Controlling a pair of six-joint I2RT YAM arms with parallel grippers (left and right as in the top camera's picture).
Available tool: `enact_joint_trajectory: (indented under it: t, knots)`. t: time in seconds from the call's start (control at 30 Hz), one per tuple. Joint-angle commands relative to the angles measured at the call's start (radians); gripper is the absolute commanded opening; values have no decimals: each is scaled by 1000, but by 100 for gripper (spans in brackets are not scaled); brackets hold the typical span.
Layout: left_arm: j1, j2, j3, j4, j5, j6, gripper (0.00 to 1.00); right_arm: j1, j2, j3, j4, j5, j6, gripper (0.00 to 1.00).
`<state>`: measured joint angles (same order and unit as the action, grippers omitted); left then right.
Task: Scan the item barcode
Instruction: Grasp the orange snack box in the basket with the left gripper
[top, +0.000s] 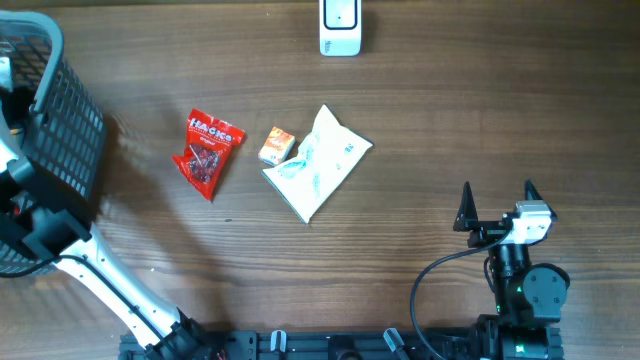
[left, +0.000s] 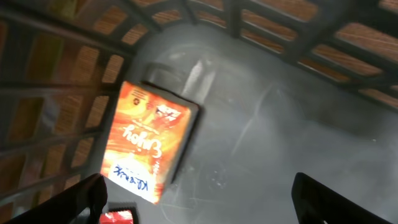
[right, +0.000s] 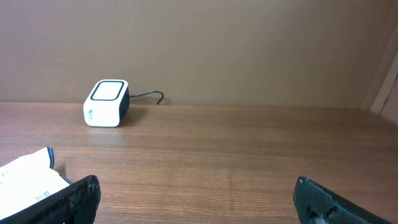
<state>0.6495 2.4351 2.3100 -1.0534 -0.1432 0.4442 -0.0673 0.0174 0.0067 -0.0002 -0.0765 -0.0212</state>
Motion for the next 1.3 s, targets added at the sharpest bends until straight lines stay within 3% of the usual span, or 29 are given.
enact_joint_trajectory:
  t: [0.0, 0.17, 0.63, 0.93, 1.13, 1.27]
  knots:
    - [26, 18, -3, 11, 28, 25, 90, -5, -8, -2, 2, 17, -4, 100]
    - [38, 58, -3, -2, 25, 77, 88, -5, -8, -2, 2, 17, -4, 100]
    - [71, 90, -3, 65, 28, 72, 78, -5, -8, -2, 2, 17, -4, 100]
    - [100, 127, -3, 39, 43, 72, 78, -5, -8, -2, 2, 17, -4, 100]
    - [99, 133, -3, 29, 76, 72, 62, -5, -8, -2, 2, 17, -4, 100]
    - [99, 133, -2, 21, 111, 72, 37, -5, -8, -2, 2, 17, -4, 100]
